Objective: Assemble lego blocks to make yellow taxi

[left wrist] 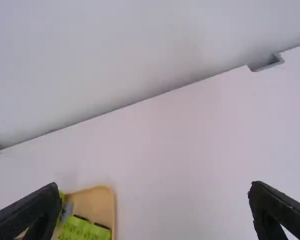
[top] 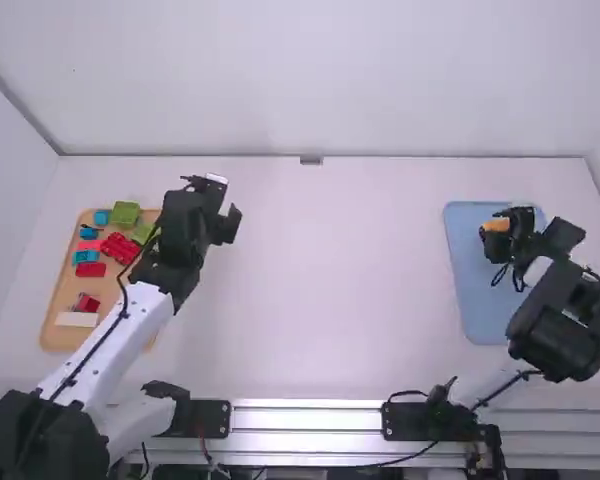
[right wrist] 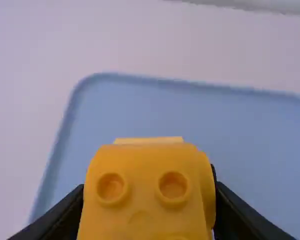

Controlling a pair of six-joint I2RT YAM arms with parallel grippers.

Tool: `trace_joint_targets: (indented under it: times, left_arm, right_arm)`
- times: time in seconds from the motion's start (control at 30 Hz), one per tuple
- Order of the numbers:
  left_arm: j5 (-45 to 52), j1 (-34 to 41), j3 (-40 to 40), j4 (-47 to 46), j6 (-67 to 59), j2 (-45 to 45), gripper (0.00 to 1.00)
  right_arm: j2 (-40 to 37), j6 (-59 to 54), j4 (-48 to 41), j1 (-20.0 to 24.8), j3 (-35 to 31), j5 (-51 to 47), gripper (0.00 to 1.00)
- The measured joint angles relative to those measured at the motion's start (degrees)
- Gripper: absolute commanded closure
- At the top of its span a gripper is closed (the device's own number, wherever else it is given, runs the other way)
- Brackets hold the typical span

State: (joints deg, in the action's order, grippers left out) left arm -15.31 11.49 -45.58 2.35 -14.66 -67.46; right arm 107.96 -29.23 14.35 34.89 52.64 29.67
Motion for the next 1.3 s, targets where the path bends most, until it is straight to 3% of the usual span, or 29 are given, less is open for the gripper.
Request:
trace_joint_targets:
  times: [0.2,0.27,0.43,0.6,0.87,0.97,1.03,1.07,1.13,1.3]
  left_arm:
    - [0.0,0.0,0.0,0.55,0.0,0.0,0.01]
    - [0.02,-0.02,0.0,0.55,0.0,0.0,0.01]
    - [0.0,-0.02,0.0,0.55,0.0,0.0,0.01]
    - [0.02,0.0,0.0,1.03,0.17,0.0,0.01]
    - [0.02,0.0,0.0,2.43,6.67,0.9,0.01]
    - [0.35,0.0,0.0,1.51,7.65,2.75,0.01]
    - [3.26,-0.02,0.0,-0.74,8.07,6.01,0.01]
    - [3.63,0.0,0.0,-1.22,8.09,6.45,0.01]
    - [7.87,0.0,0.0,-4.85,8.28,10.51,0.01]
    - [12.2,0.0,0.0,-13.31,5.97,17.62,0.01]
  right_arm:
    - [2.12,4.79,-2.78,-0.39,-0.98,-2.43,0.42]
    - [2.12,6.56,-4.24,-0.39,-0.9,-4.0,0.02]
    - [1.95,7.48,-9.57,-0.39,0.81,-5.33,0.02]
    - [-2.73,8.15,-20.61,-0.39,3.28,-5.97,0.02]
    - [-19.56,9.07,-32.96,-1.57,8.59,-8.39,0.02]
    - [-24.37,11.45,-35.1,-4.92,8.81,-13.27,0.02]
    - [-29.33,14.67,-38.05,-11.52,8.81,-19.8,0.02]
    - [-29.55,14.69,-38.18,-11.85,8.81,-20.13,0.02]
    - [-33.55,16.5,-38.88,-18.45,8.81,-25.14,0.02]
    - [-38.58,17.81,-38.71,-29.18,8.74,-30.53,0.02]
